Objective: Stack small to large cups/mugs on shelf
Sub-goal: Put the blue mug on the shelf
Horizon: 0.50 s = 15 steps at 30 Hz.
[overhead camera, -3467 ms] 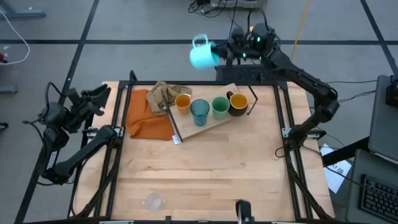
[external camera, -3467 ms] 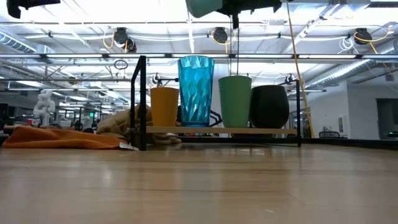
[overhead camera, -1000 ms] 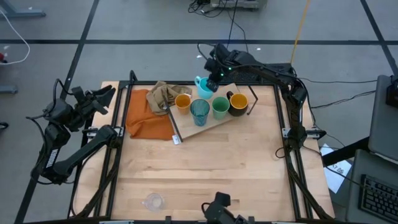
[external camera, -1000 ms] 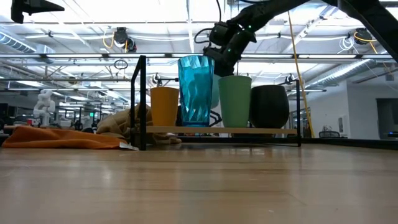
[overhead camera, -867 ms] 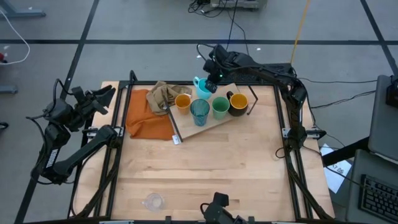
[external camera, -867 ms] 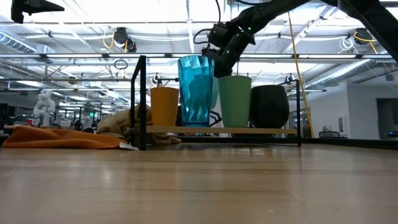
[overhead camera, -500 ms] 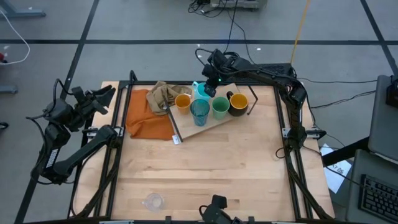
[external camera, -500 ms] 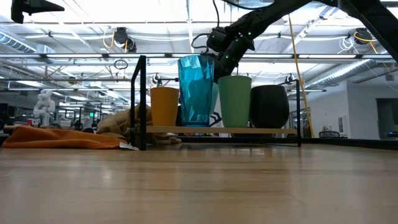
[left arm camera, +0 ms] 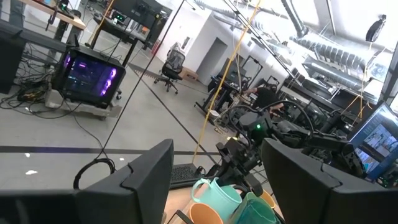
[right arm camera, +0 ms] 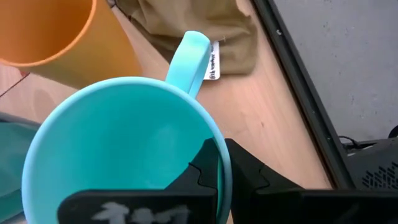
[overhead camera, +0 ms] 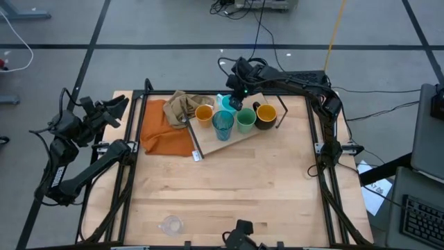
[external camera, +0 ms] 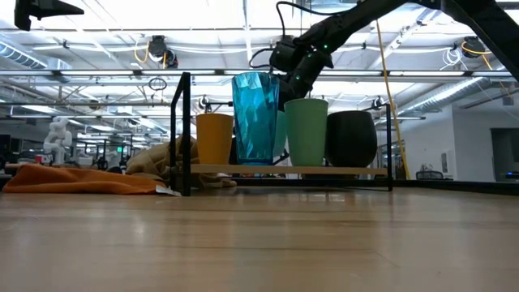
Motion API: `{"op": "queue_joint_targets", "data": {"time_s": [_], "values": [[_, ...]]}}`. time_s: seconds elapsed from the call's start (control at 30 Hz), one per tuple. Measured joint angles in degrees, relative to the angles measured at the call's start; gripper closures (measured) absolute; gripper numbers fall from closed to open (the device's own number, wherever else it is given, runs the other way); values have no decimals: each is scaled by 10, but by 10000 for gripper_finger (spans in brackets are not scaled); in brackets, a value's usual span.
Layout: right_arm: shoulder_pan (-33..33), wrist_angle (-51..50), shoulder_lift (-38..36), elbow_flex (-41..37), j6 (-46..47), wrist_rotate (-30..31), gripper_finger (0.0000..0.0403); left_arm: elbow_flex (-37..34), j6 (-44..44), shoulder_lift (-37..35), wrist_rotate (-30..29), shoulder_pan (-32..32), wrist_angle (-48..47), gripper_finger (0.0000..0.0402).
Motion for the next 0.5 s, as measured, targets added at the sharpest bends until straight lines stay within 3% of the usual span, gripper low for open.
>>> {"op": "queue_joint_targets", "data": {"time_s": [0.5], "values": [[8,-4,0,0,-6,3,399,0,0,0,0,0,0,158]]}}
